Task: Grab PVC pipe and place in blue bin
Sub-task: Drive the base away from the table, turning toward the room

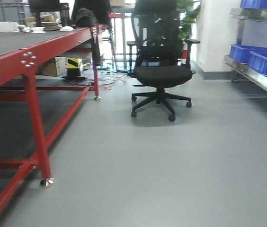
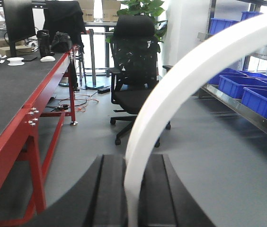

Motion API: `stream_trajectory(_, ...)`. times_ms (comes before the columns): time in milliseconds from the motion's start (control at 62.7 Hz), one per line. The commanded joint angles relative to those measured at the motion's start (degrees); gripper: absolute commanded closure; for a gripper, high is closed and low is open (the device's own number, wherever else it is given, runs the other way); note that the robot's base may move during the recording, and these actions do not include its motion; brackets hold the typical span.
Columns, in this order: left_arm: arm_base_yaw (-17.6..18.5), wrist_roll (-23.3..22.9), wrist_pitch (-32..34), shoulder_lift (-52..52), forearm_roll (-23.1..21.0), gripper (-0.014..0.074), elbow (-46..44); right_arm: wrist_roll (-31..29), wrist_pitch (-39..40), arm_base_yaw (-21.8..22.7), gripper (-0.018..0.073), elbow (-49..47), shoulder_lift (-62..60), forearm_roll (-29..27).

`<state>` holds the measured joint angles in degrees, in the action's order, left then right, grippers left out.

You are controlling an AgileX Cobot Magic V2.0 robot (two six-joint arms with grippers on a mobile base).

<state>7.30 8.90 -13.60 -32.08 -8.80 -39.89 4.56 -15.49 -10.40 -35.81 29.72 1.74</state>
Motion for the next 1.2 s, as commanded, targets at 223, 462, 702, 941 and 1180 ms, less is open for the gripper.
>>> stream_trajectory(223, 0.4, -0.1, 1.4, 0.2, -0.6, 0.0708, -0.1, -0.1, 0.9, 0.0, 0.0721, 0.1, -0.3, 0.7)
stream_trajectory(462, 0.4, -0.1, 1.4, 0.2, -0.6, 0.0708, -0.1, -0.1, 0.9, 0.0, 0.0721, 0.1, -0.3, 0.7)
stream_trajectory(702, 0.4, -0.1, 1.4, 0.2, -0.6, 0.0708, -0.1, -0.1, 0.9, 0.0, 0.0721, 0.1, -0.3, 0.7)
stream_trajectory(941, 0.4, -0.1, 1.4, 0.2, -0.6, 0.0708, -0.1, -0.1, 0.9, 0.0, 0.0721, 0.1, -0.3, 0.7)
stream_trajectory(1180, 0.4, -0.1, 1.4, 0.2, -0.6, 0.0708, -0.1, -0.1, 0.9, 0.0, 0.0721, 0.1, -0.3, 0.7)
